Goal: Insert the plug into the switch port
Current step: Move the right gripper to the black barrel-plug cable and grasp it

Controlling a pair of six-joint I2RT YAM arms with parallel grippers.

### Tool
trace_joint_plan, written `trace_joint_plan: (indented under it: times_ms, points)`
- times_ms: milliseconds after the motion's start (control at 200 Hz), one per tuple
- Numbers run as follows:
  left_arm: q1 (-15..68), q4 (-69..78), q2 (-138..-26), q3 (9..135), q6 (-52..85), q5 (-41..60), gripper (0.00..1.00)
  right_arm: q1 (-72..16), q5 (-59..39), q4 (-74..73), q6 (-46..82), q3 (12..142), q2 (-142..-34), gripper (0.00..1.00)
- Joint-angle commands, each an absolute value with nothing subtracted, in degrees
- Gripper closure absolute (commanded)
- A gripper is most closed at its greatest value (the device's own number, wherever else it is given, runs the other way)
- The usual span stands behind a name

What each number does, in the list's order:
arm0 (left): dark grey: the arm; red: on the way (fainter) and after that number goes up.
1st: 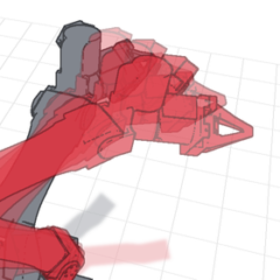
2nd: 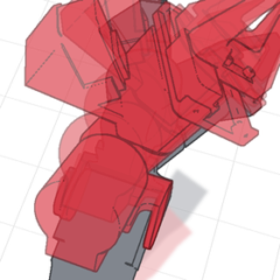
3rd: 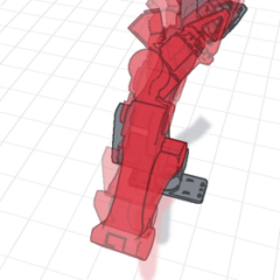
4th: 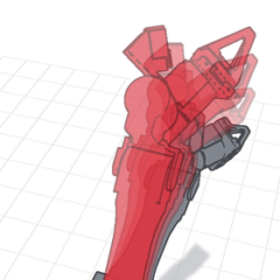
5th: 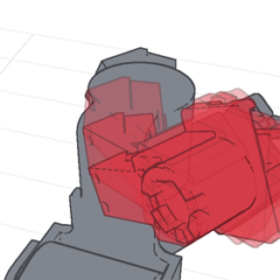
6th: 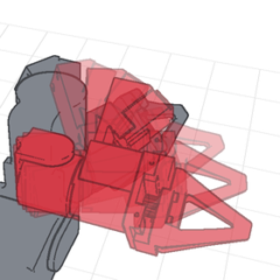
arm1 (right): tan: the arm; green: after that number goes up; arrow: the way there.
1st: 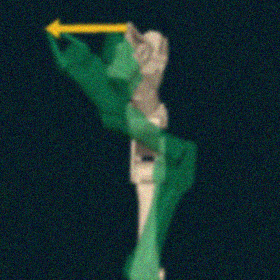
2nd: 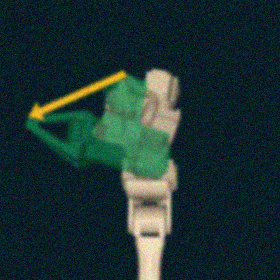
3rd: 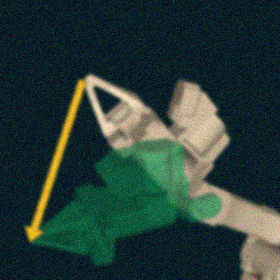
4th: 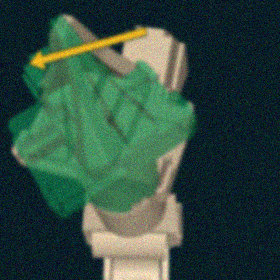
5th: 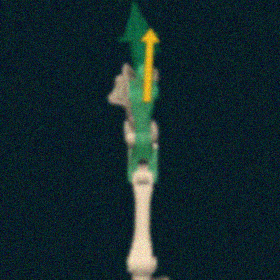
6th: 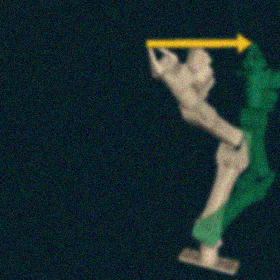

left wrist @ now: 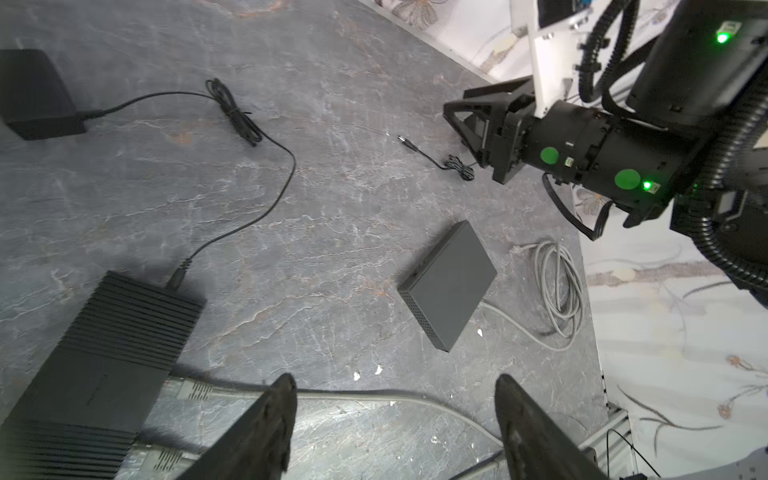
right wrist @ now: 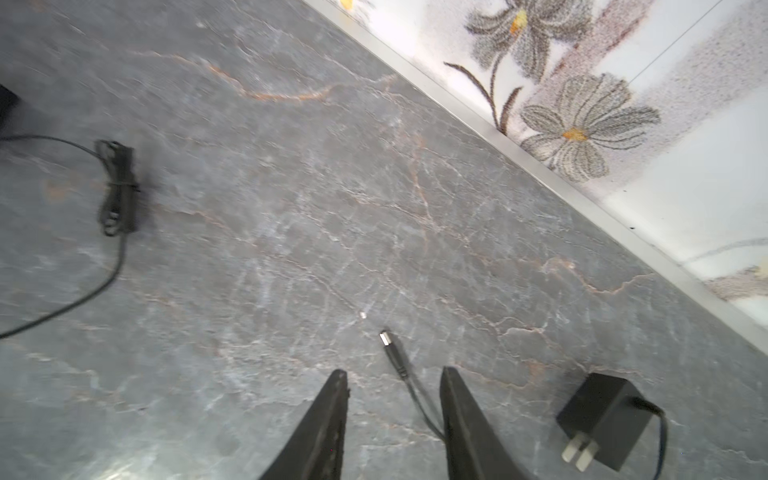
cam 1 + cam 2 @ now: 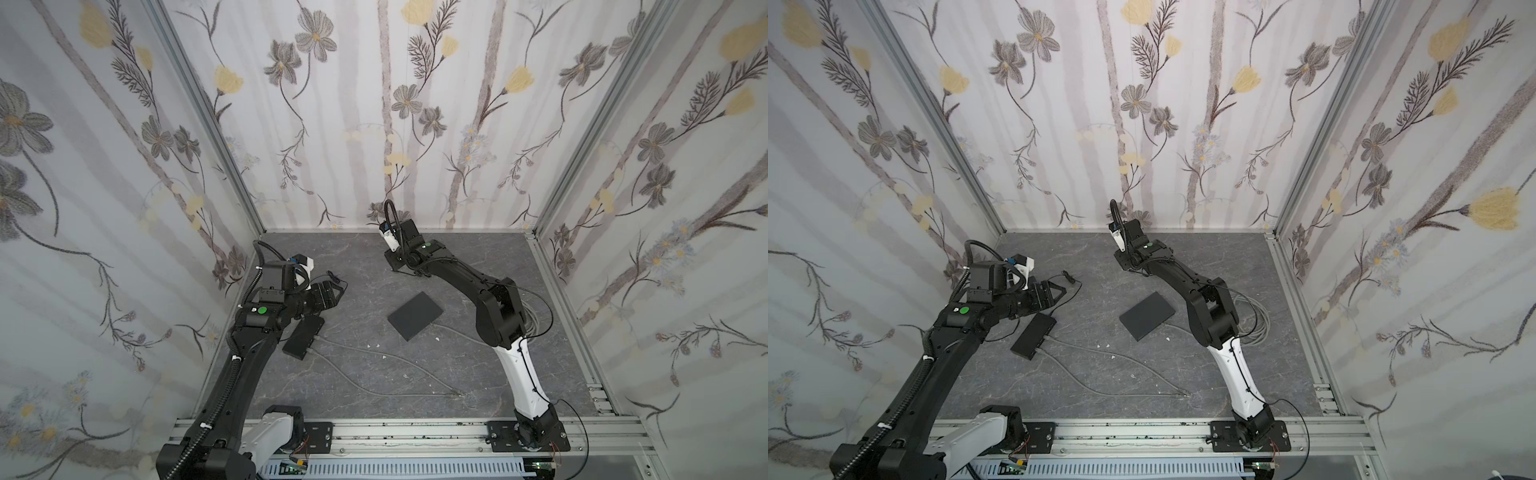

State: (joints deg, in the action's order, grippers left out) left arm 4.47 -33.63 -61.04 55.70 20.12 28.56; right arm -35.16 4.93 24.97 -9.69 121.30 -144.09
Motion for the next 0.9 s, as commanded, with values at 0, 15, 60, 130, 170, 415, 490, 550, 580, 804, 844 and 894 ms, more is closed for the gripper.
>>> trace_joint_plan:
  times_ms: [0,15,60,130,170,415,490,550,580,804,844,894]
  points:
    - [2.82,-30.52,-61.43,54.71,20.50,33.82,0.24,-33.91,3.93,29.50,-16.64,123.89,-145.73,0.59]
    - [2.81,-30.42,-61.48,54.57,20.60,34.02,0.24,-33.69,2.97,29.76,-16.83,124.12,-145.94,0.59]
    - [2.73,-29.71,-61.76,54.24,21.11,34.97,0.25,-32.91,0.42,30.74,-17.17,125.18,-146.67,0.59]
    - [2.70,-29.14,-62.29,54.09,21.61,36.21,0.24,-31.72,-3.81,32.87,-17.10,127.44,-148.24,0.59]
    - [2.65,-29.02,-62.54,54.15,21.78,36.62,0.25,-31.16,-5.67,34.44,-17.16,129.13,-149.33,0.60]
    - [2.45,-27.46,-62.41,53.16,23.09,38.98,0.25,-29.46,-9.78,39.55,-18.85,132.35,-153.85,0.61]
    - [2.42,-27.05,-62.25,52.76,23.39,39.50,0.25,-28.96,-10.36,39.73,-18.64,132.36,-154.40,0.61]
    - [2.46,-26.97,-62.23,52.73,23.55,39.90,0.25,-28.92,-10.14,39.81,-18.72,132.36,-154.59,0.62]
    - [2.40,-26.98,-62.23,52.73,23.48,39.99,0.25,-28.85,-9.85,39.82,-18.79,132.36,-154.75,0.62]
    - [2.46,-27.07,-62.06,52.50,23.51,40.16,0.25,-28.34,-9.08,42.63,-18.46,134.36,-156.41,0.64]
    - [2.42,-26.99,-61.98,52.52,23.49,40.17,0.25,-28.30,-9.58,43.28,-18.47,135.01,-156.85,0.64]
    - [2.45,-26.96,-61.98,52.53,23.48,40.25,0.25,-28.30,-10.01,43.98,-18.37,135.55,-157.23,0.65]
